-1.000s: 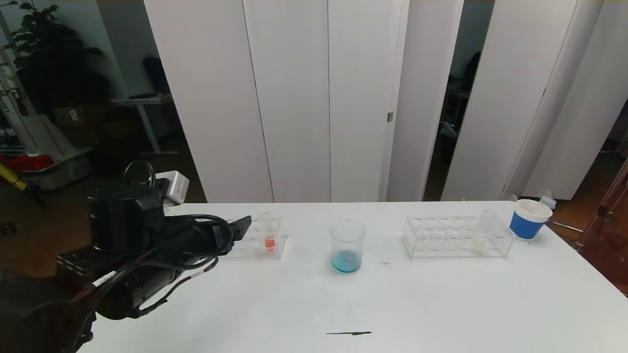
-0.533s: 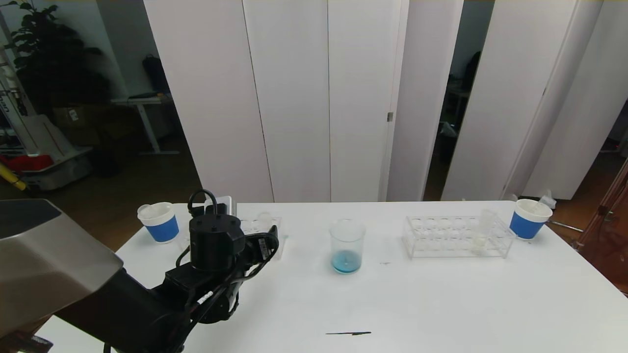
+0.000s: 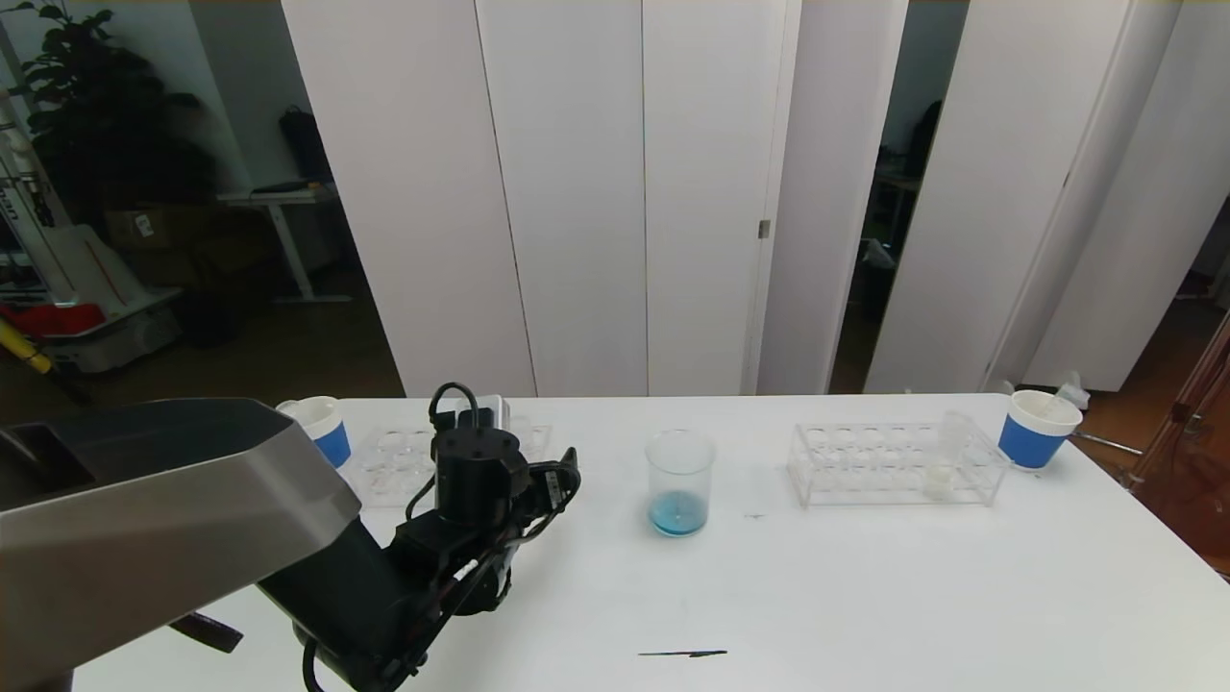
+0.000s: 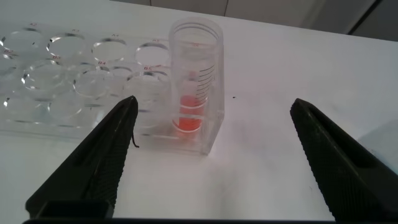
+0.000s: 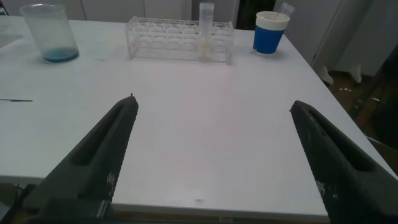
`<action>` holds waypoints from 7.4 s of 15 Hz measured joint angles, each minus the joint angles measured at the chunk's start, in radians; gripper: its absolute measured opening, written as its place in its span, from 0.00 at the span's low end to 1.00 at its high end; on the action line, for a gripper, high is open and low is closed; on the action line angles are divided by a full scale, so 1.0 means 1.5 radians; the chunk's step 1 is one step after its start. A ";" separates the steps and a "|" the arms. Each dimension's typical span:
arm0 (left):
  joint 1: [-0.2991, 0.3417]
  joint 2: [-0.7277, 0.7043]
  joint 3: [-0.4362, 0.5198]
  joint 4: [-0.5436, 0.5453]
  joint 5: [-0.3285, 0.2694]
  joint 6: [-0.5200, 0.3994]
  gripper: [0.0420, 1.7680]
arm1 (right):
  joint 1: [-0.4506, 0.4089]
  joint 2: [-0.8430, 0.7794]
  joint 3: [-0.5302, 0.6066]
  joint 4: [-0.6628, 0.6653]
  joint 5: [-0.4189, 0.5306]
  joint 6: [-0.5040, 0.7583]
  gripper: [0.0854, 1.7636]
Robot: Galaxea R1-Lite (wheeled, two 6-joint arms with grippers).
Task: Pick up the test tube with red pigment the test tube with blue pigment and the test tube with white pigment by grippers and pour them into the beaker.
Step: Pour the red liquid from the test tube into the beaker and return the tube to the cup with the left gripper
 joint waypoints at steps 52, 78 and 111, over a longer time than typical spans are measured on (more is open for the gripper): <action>0.071 -0.124 -0.102 0.045 -0.257 0.215 0.31 | 0.000 0.000 0.000 0.000 0.000 0.000 0.99; 0.055 0.085 -0.409 0.103 -0.789 0.867 0.31 | 0.000 0.000 0.000 0.000 0.000 0.000 0.99; 0.068 0.236 -0.460 -0.121 -0.798 1.104 0.31 | 0.000 0.000 0.000 0.000 0.000 0.000 0.99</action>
